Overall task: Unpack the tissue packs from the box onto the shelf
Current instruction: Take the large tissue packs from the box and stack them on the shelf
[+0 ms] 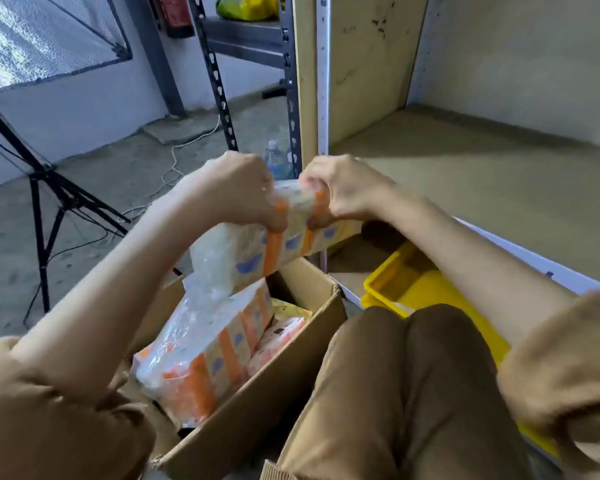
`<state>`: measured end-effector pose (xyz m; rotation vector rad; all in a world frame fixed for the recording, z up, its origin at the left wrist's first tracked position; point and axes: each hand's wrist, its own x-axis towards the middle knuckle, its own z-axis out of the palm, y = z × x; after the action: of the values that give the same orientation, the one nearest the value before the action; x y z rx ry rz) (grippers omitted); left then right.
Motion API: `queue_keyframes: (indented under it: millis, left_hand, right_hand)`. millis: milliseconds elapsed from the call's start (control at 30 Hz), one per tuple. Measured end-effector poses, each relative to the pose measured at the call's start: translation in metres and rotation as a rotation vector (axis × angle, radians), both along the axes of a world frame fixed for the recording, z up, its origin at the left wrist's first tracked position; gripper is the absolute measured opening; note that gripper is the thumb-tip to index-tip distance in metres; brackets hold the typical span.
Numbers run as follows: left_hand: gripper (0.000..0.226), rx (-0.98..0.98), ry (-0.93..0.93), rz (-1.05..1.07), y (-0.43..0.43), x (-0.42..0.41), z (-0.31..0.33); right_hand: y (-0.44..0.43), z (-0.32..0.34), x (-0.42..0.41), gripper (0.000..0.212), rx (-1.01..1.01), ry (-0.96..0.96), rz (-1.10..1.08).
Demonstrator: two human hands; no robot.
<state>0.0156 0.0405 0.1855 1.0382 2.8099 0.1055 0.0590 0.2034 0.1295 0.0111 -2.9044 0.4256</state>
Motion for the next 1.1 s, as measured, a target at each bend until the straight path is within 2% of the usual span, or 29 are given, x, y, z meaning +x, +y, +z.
queue_keyframes:
  millis: [133,233,333,500,667,867,967,1100]
  left_hand:
    - [0.067,0.163,0.085,-0.173,0.048,0.006,0.037]
    - [0.064,0.279,0.076,-0.284,0.093,0.010,0.043]
    - [0.063,0.309,-0.007,-0.404,0.139,0.012,0.036]
    - [0.057,0.275,-0.152,-0.538,0.213,0.009,0.005]
    - [0.056,0.133,-0.277,-0.563,0.263,0.001,-0.019]
    - [0.053,0.138,-0.286,-0.510,0.287,-0.023,-0.023]
    - [0.050,0.214,-0.213,-0.457,0.293,-0.036,-0.034]
    - [0.031,0.264,-0.144,-0.383,0.300,-0.049,-0.051]
  right_hand:
    - [0.046,0.056,0.028,0.048,0.101,0.057,-0.168]
    - [0.081,0.079,0.050,0.048,0.171,0.059,-0.298]
    - [0.114,0.085,0.071,0.040,0.269,-0.035,-0.442]
    - [0.166,0.071,0.085,0.044,0.331,-0.221,-0.531]
    - [0.205,0.046,0.085,0.050,0.256,-0.344,-0.577]
    - [0.232,0.035,0.079,0.056,0.180,-0.306,-0.600]
    - [0.237,0.024,0.082,0.059,0.198,-0.240,-0.637]
    - [0.235,0.003,0.099,0.046,0.209,-0.047,-0.694]
